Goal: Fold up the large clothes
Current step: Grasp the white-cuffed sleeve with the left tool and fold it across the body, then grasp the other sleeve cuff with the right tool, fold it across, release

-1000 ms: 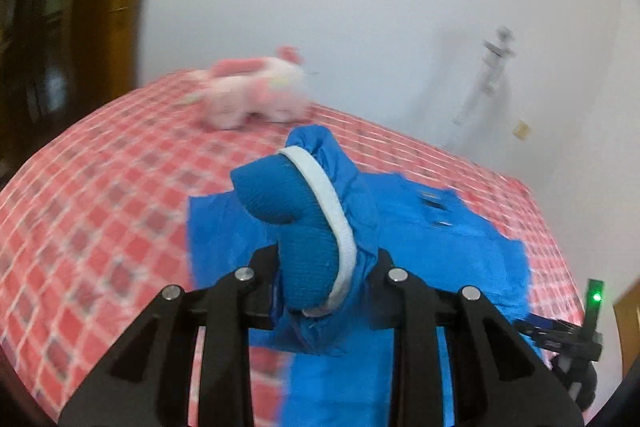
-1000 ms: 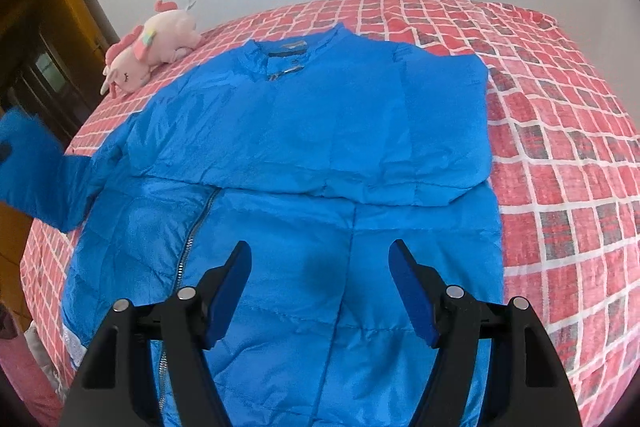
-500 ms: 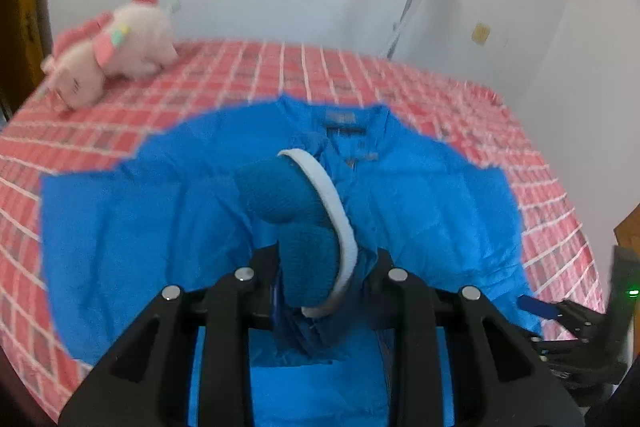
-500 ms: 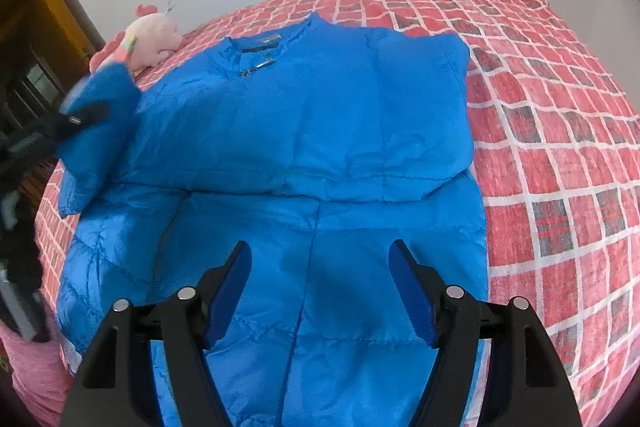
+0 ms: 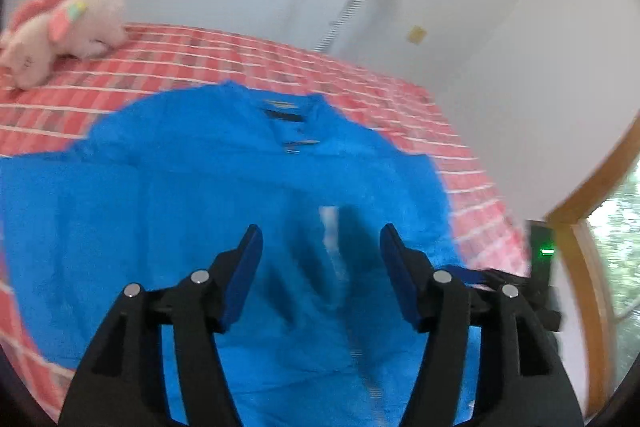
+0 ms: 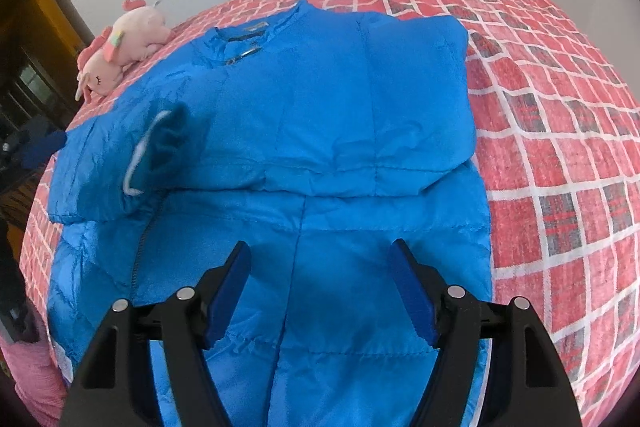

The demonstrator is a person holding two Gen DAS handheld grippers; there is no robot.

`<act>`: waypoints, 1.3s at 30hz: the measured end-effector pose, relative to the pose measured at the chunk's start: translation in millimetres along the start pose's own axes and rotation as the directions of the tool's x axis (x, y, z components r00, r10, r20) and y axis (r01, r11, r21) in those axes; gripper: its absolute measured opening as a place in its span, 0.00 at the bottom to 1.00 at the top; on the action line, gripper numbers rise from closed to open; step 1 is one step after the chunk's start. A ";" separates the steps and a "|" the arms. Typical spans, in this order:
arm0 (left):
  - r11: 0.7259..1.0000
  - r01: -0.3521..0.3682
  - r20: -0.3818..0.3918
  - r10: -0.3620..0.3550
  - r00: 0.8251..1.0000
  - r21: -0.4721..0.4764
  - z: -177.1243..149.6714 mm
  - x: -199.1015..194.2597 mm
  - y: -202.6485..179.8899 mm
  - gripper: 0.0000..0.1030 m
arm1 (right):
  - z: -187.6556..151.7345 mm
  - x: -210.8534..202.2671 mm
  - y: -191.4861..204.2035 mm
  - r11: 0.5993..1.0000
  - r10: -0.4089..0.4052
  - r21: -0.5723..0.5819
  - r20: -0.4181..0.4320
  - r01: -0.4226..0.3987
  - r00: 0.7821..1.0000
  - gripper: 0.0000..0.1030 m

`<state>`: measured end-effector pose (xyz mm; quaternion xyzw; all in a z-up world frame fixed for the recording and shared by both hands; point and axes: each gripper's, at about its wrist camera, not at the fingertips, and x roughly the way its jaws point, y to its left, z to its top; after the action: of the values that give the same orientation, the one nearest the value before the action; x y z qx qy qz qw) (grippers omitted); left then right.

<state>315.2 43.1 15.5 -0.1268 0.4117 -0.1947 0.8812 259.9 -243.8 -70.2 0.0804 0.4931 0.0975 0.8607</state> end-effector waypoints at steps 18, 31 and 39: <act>0.980 -0.201 0.079 0.199 0.977 0.016 3.7 -16.6 26.8 0.60 | 33.7 -15.1 53.5 0.977 0.203 -0.062 -0.033 -0.205 0.979 0.77; 0.895 -0.421 0.013 0.427 0.904 -0.146 20.4 -36.1 104.3 0.60 | 77.4 68.7 119.8 0.963 0.254 -0.038 -0.197 -0.266 0.947 0.27; 0.903 -0.409 0.062 0.419 0.906 -0.131 17.5 -42.5 99.8 0.60 | 80.6 17.9 65.5 0.982 0.186 -0.010 -0.030 -0.186 0.982 0.19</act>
<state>327.7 152.2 17.0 -0.0954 0.4002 0.0268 0.9110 332.6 -179.4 -29.4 0.1190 0.4953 0.1818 0.8411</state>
